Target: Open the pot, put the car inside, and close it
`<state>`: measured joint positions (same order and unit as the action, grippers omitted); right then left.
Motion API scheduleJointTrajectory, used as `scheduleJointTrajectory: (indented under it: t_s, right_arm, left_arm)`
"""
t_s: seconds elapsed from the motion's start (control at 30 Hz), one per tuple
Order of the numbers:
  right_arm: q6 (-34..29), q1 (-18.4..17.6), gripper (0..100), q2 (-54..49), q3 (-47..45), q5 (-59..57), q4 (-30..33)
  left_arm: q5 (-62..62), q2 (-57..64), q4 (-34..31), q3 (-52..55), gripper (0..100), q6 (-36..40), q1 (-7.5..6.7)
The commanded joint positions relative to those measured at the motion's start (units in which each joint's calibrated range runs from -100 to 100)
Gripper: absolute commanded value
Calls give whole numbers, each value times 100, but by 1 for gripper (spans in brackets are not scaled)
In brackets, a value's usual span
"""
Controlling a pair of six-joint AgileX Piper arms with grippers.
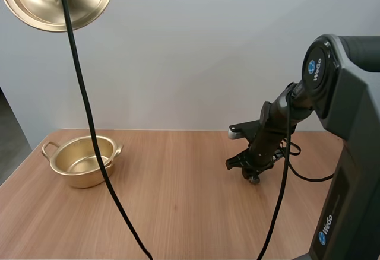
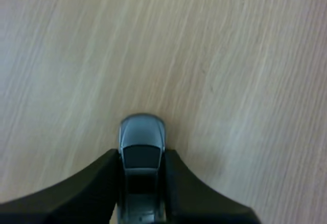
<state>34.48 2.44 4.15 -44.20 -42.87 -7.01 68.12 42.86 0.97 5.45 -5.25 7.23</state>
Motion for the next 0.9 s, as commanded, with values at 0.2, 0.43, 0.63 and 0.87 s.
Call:
scheduleJointTrajectory:
  t_s: [0.2, 0.43, 0.63, 0.87]
  right_arm:
    - [2061, -205, 0, -280, 208, 190, -1747]
    - [2776, -845, 0, -989, 1004, -468, -3146]
    - [2972, -1647, 0, -1237, 1875, -1087, -3737]
    - [2972, -2584, 0, -994, 2559, -819, -3841]
  left_arm:
    - [100, 613, 201, 0, 0, 345, 2]
    - [213, 1398, 226, 0, 0, 346, 2]
    - [217, 1896, 253, 0, 0, 482, 2]
    - [486, 2017, 264, 0, 0, 619, 2]
